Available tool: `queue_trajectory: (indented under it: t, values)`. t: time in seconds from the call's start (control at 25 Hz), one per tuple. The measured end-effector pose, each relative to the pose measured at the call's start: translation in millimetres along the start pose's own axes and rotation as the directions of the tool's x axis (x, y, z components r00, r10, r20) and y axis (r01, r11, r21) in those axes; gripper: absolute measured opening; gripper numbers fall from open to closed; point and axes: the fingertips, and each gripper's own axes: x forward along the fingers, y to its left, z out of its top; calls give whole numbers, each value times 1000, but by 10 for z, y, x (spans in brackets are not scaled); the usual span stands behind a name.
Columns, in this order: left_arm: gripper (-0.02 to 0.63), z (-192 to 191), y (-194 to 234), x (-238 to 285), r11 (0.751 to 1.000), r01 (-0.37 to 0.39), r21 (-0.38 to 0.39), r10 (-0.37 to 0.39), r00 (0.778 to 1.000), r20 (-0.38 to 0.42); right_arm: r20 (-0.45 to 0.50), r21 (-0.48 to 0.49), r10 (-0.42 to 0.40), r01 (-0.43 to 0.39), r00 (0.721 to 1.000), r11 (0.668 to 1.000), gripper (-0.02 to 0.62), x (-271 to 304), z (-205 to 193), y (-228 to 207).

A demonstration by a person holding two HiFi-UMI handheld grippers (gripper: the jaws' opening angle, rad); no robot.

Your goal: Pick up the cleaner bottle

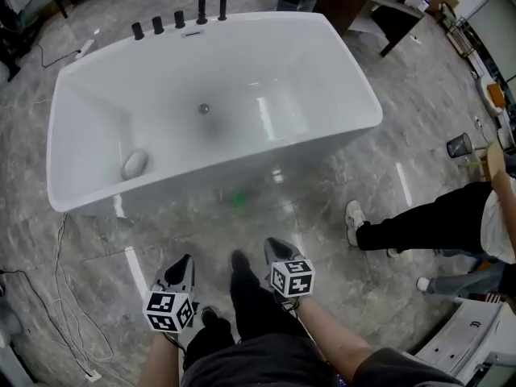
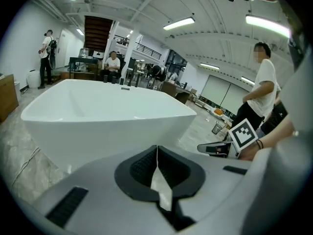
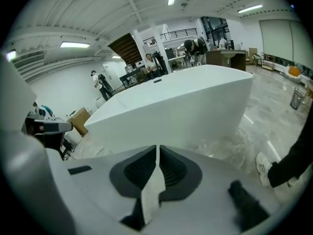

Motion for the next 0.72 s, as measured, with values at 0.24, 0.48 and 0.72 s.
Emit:
queue_trajectory:
  t: [0.24,0.48,0.72]
  values:
    - [15,-89,163,716,999,-36,12,36,999,-9,-27,-2,-3,3,1000,1000,34,764,-126,-400]
    - [15,-562,481,1258,998,-51,-24,51,998,-38,-49,-24,-49,47,998,999,34,1475,-396,-667]
    - [15,-1063,761,1632,999,-34,-10,33,999,-31,-35,-40,-94,92,995,995,34,2049,-706,-825]
